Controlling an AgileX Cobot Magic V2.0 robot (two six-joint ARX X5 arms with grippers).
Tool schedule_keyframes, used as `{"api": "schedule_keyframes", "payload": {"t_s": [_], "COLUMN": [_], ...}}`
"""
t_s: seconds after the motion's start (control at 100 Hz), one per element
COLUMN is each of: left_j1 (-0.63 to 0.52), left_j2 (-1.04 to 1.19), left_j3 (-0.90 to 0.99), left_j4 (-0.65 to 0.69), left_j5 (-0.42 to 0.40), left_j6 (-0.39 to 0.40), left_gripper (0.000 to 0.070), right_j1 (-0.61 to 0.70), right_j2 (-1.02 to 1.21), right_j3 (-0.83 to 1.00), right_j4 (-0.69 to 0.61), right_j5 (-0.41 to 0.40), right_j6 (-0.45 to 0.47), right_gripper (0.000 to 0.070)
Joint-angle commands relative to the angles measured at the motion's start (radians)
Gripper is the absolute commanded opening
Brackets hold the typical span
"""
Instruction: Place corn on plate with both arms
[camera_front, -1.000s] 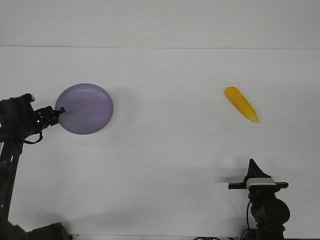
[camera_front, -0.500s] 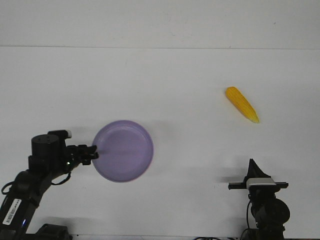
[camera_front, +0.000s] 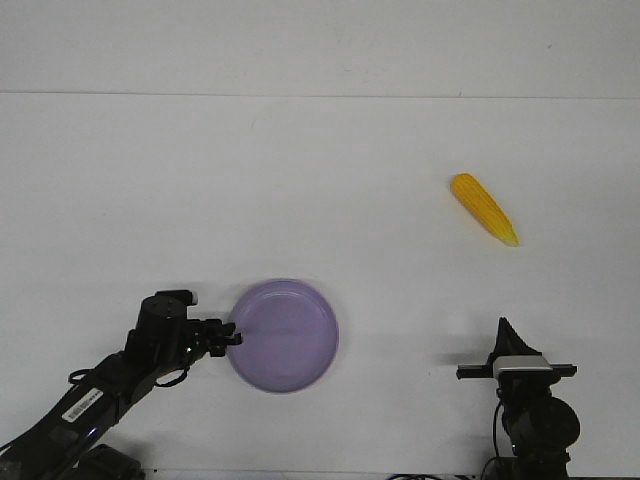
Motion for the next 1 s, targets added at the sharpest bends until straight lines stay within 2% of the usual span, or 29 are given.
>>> {"api": "schedule_keyframes", "payload": {"t_s": [0.0, 0.22, 0.25, 0.29, 0.38, 0.42, 0.61, 0.79, 0.86, 0.99], "left_j1": [-0.020, -0.057, -0.057, -0.057, -0.056, -0.056, -0.055, -0.049, -0.049, -0.049], "left_j2": [0.033, 0.120, 0.124, 0.124, 0.120, 0.116, 0.071, -0.092, -0.184, -0.366], "left_j3": [0.009, 0.009, 0.009, 0.009, 0.010, 0.010, 0.014, 0.049, 0.062, 0.063], "left_j4": [0.022, 0.089, 0.094, 0.098, 0.109, 0.110, 0.111, 0.075, 0.049, -0.004], "left_j5": [-0.013, -0.023, -0.023, -0.023, -0.023, -0.023, -0.020, -0.021, -0.020, -0.021], "left_j6": [-0.008, -0.002, -0.003, -0.003, -0.003, -0.002, 0.041, 0.100, 0.105, 0.103], "left_gripper": [0.0005, 0.0006, 0.0027, 0.0115, 0.0459, 0.0532, 0.0538, 0.0538, 0.0537, 0.0532], "right_j1": [0.000, 0.000, 0.000, 0.000, 0.000, 0.000, 0.000, 0.000, 0.002, 0.002], "right_j2": [0.000, 0.000, 0.000, 0.000, 0.000, 0.000, 0.000, 0.000, 0.000, 0.000], "right_j3": [-0.003, -0.003, -0.003, -0.003, -0.003, -0.003, -0.003, -0.003, -0.003, -0.003], "right_j4": [0.010, 0.010, 0.010, 0.010, 0.010, 0.010, 0.010, 0.021, 0.032, 0.033], "right_j5": [0.000, 0.000, 0.000, 0.000, 0.000, 0.000, 0.000, -0.005, -0.019, -0.047], "right_j6": [0.006, 0.006, 0.006, 0.006, 0.006, 0.006, 0.006, 0.014, 0.079, 0.260], "right_gripper": [0.0006, 0.0006, 0.0006, 0.0006, 0.0006, 0.0006, 0.0006, 0.0006, 0.0006, 0.0006]}}
